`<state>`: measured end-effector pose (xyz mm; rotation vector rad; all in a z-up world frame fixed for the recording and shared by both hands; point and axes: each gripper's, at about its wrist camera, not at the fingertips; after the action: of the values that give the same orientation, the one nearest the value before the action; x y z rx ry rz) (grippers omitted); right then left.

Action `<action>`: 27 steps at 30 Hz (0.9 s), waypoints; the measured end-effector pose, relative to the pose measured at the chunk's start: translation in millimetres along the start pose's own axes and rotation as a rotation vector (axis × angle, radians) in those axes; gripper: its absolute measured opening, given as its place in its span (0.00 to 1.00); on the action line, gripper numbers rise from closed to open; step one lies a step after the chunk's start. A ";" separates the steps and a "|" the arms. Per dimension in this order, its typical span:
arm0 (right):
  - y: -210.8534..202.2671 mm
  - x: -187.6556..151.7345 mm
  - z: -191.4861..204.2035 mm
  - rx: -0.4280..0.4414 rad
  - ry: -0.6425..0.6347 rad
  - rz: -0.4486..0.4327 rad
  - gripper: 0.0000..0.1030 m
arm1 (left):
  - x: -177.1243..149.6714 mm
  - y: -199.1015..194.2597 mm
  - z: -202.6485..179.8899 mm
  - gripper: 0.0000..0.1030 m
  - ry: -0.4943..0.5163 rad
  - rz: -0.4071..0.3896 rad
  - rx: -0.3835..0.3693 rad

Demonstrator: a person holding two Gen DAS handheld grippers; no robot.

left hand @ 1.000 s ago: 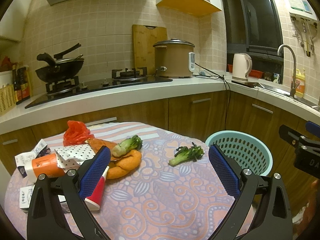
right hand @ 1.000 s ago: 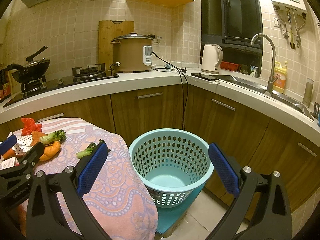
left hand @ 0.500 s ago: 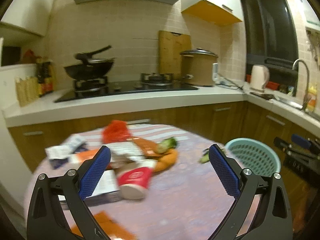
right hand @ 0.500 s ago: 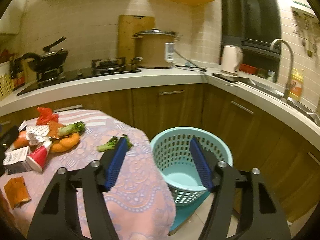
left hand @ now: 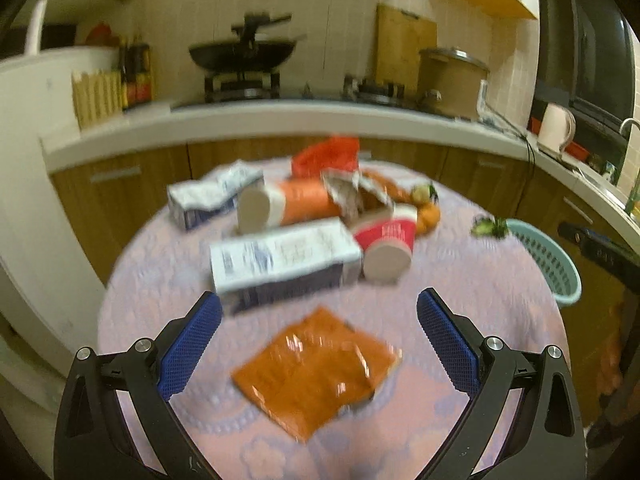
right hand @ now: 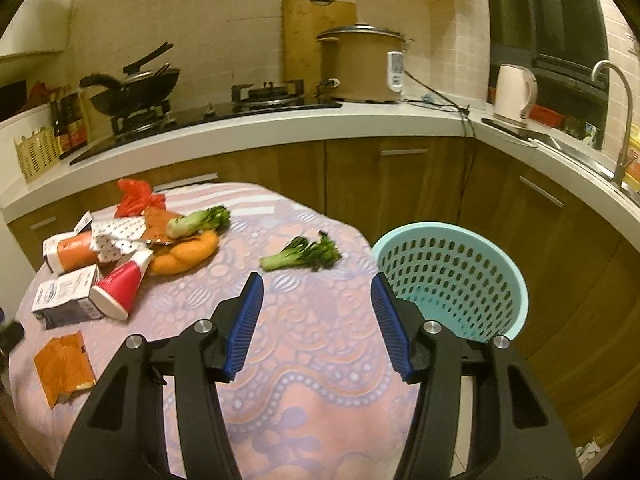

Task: Collect trash
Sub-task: 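Lower the left tool onto the orange snack wrapper and close on it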

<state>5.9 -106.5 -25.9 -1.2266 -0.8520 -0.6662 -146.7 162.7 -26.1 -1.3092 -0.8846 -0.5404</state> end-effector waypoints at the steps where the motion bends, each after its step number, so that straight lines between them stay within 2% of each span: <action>1: 0.5 -0.8 1.5 0.003 -0.002 0.005 0.51 | -4.4 4.0 -0.2 0.92 -0.007 0.027 -0.008; 6: 0.9 -5.2 5.8 0.010 -0.015 0.024 0.51 | -16.3 20.0 -8.6 0.92 -0.028 0.088 -0.029; 13: 5.3 -6.2 4.3 0.007 -0.015 0.042 0.51 | -23.6 42.7 -8.2 0.89 -0.050 0.184 0.066; 17: 10.9 -7.3 5.3 0.011 -0.015 0.059 0.51 | -29.5 52.3 -3.2 0.79 -0.067 0.233 0.068; 19: 13.4 -8.4 6.1 0.012 -0.018 0.065 0.51 | -30.2 51.7 -2.5 0.73 -0.071 0.226 0.058; 24: 20.3 -11.3 8.9 0.019 -0.022 0.083 0.51 | -30.1 48.9 -11.6 0.47 -0.026 0.197 0.058; 27: 22.4 -12.0 9.8 0.021 -0.024 0.088 0.51 | -30.0 49.8 -21.5 0.42 0.024 0.190 0.077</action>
<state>16.0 -92.0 -46.7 -1.2481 -0.8181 -0.5710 -119.9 148.3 -80.1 -1.2976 -0.7448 -0.3689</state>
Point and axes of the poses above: each gripper's, at about its wrist camera, not at the fingertips, and y roughly the way its jaws point, z to its left, x to its top, and after that the axes turned 7 degrees about y, right-handed
